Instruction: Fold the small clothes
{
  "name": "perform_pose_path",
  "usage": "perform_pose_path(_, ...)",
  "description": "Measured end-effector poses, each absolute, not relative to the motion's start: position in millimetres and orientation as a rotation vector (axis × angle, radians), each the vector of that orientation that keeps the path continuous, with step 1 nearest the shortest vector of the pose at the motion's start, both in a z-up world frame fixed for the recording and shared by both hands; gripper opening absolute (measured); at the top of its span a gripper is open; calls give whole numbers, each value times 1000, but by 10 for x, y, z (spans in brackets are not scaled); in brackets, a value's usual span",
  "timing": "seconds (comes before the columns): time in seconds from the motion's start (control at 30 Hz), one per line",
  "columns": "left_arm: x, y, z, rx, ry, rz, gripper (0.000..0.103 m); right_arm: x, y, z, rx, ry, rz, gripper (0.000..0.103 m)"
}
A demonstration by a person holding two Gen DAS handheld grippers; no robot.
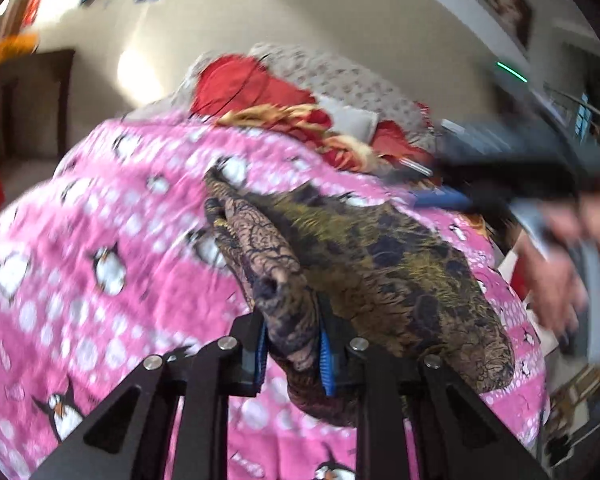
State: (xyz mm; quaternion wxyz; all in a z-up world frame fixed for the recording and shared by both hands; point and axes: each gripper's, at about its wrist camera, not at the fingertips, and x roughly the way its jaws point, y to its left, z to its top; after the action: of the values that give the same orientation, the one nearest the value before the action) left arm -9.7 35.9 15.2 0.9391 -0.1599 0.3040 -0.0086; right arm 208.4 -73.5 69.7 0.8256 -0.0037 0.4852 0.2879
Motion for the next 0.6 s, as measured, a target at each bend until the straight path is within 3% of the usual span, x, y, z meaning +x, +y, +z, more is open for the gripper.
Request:
perform_pose_path(0.2, -47, 138, 328, -244, 577, -96, 18, 2614, 244, 582, -117, 1239, 802, 62)
perform_pose_path(0.6, 0, 57, 341, -205, 569, -203, 17, 2875, 1045, 315, -458, 1344, 680, 62)
